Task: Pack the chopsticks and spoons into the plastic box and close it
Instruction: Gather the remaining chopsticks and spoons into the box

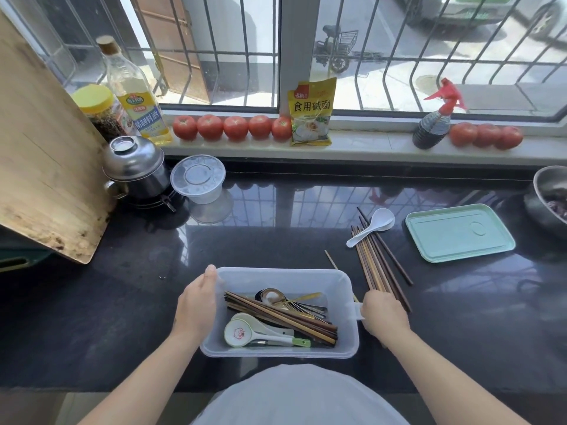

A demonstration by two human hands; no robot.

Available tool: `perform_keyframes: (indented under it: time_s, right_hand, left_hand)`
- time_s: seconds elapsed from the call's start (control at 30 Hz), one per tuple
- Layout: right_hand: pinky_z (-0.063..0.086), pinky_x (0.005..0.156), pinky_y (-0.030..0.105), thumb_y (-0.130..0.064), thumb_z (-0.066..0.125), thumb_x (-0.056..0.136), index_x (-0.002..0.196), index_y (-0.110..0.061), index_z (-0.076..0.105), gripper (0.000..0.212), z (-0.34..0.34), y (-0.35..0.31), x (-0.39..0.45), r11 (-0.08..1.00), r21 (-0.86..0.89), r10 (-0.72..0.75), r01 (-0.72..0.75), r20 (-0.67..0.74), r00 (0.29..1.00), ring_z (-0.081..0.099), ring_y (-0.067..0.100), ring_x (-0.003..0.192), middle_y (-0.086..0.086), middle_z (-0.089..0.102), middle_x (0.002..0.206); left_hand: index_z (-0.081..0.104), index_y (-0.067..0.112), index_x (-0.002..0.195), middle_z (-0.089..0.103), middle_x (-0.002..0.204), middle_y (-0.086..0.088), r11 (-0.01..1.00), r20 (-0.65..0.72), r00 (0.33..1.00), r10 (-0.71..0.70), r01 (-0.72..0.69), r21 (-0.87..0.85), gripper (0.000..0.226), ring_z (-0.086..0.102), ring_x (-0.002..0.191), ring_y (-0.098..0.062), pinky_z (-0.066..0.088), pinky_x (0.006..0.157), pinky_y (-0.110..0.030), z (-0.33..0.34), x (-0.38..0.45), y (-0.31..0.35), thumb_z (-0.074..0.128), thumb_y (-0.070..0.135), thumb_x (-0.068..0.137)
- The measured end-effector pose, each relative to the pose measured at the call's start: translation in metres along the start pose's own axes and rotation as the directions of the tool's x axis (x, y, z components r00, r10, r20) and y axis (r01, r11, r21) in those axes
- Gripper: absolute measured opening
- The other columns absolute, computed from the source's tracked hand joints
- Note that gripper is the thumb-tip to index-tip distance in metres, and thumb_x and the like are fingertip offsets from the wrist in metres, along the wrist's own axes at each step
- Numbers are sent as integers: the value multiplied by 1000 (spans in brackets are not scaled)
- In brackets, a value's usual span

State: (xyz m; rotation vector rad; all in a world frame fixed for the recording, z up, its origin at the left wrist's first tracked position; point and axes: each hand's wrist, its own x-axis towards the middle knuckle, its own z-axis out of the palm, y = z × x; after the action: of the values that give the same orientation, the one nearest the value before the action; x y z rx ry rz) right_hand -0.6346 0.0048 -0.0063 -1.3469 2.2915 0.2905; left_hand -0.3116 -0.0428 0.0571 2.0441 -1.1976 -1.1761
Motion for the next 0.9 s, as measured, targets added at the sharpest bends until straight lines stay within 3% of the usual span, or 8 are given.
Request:
perform_keyframes:
  time_s: [0.1,0.17,0.27,0.33,0.4,0.47,0.6,0.9]
  right_hand:
    - [55,70,33,-25,57,89,82,-22,67,12,-24,-3,-7,992,125,-35,30,36,999,63,22,76,-2,66,80]
    - [51,69,31,-26,60,87,75,-24,67,14,-50,-8,-12,946,313,-44,81,-123,991,62,23,72,-5,66,71]
    - [46,65,25,-16,66,88,80,-22,70,11,-97,-30,-32,707,573,-136,414,-465,875,61,10,65,-8,66,64]
    - [50,62,21,-8,68,88,85,-16,71,10,-118,-53,-52,538,594,-320,598,-512,797,63,11,64,-6,68,68]
    - [50,59,22,-7,68,87,85,-16,70,9,-115,-75,-67,506,490,-553,710,-448,703,60,11,62,-8,65,70]
    - [51,62,30,-17,61,88,84,-21,66,7,-94,-91,-69,612,267,-702,744,-250,667,57,11,67,-10,63,75]
    - [44,62,37,-15,44,91,84,-15,55,13,-50,-102,-59,727,-203,-623,655,206,755,55,30,74,7,61,81]
    - [36,62,37,-12,49,95,96,-14,55,7,-26,-110,-65,721,-267,-633,640,121,764,52,32,74,10,59,96]
  left_hand:
    - [52,35,76,53,84,17,1000,2,1000,-16,15,7,42,50,101,-23,33,88,-36,-1,1,-1,31,46,110]
    - [54,33,76,54,84,16,1000,-3,1000,-23,23,17,44,51,101,-24,33,87,-36,-1,3,-3,31,47,110]
    - [53,35,76,53,85,18,999,0,1000,-29,29,15,43,50,102,-23,33,88,-36,-1,2,-3,31,47,110]
    - [54,35,77,54,86,18,999,1,999,-32,32,11,42,51,103,-24,33,88,-36,-1,2,-2,31,48,110]
    - [53,36,77,53,86,19,999,-4,999,-38,38,5,42,50,103,-23,32,88,-35,-2,2,-2,32,47,110]
    - [53,36,76,52,85,20,999,-4,999,-42,42,0,41,49,103,-22,32,88,-35,-2,1,-1,32,47,110]
    - [56,26,78,54,81,14,999,-1,999,-54,54,-4,45,50,98,-24,33,84,-36,-3,2,-3,33,48,110]
    - [54,31,76,55,82,13,999,4,999,-38,38,-6,44,51,92,-20,33,84,-36,-2,1,-3,32,48,110]
